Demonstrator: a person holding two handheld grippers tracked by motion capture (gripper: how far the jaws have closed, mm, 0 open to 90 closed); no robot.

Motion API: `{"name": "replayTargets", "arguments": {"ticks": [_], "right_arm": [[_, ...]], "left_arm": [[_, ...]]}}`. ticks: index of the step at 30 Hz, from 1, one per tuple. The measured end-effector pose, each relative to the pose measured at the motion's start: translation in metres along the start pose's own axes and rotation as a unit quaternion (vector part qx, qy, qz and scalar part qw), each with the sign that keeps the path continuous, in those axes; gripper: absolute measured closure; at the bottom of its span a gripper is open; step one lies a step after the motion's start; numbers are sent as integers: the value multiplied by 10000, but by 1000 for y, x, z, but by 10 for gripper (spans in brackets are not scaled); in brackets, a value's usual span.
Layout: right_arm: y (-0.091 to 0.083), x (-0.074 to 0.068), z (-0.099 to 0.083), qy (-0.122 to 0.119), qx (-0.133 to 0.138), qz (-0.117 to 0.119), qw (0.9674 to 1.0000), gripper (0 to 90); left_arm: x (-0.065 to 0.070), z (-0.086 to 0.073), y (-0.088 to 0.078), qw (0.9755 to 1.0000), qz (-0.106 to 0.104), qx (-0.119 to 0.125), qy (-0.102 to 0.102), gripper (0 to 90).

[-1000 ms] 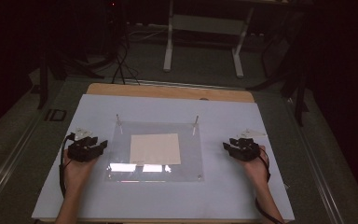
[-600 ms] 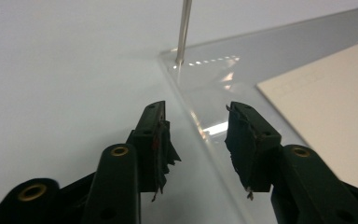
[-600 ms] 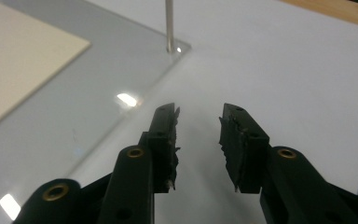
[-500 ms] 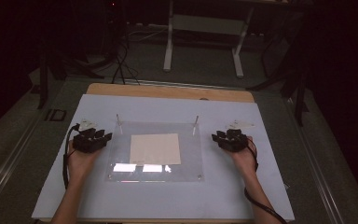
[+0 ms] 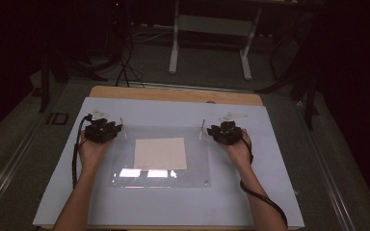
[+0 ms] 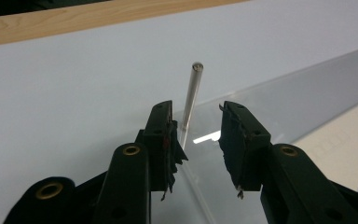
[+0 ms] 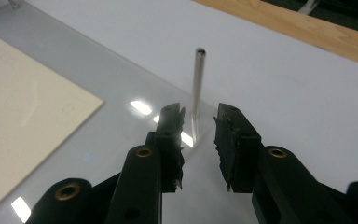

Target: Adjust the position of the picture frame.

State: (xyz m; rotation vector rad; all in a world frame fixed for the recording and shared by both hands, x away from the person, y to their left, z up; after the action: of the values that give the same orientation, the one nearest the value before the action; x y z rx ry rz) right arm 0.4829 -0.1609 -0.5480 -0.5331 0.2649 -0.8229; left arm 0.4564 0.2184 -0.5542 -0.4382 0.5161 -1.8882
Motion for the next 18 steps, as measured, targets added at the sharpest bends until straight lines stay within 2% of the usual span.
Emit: {"name": "replayTargets", "arguments": {"ticks": [6, 9, 11, 14, 16, 18], "right_arm": [[16, -3, 7, 0, -37, -31, 10000, 703], [28, -2, 10, 161, -26, -118, 9998, 698], [33, -2, 11, 224, -13, -130, 9997, 699], [41, 2, 10, 410, -16, -214, 9989, 710], [45, 4, 10, 505, 5, -242, 9984, 728], [48, 4, 9, 569, 1, -247, 9981, 746]], "left_arm": [[-1, 3, 13, 10000, 51, 25, -8, 623], [1, 7, 22, 9999, 27, 1, 128, 624], [2, 9, 26, 10000, -45, 66, 51, 630], [6, 7, 34, 10000, -23, -43, 45, 690], [6, 8, 37, 9999, 95, -49, 64, 714], [4, 9, 38, 9999, 111, -40, -44, 754]]}}
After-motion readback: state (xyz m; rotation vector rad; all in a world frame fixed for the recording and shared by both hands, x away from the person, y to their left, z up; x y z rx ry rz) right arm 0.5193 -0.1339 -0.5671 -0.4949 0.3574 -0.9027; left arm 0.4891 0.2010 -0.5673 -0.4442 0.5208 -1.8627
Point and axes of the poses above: each handheld gripper's, and its own axes: y roughly forward along the jaws, z roughly out of its top, x roughly to its right, the point moved 8 cm from there along y, roughly forward along the jaws, and after that the axes turned 4 degrees about x, right-handed, at the moved point
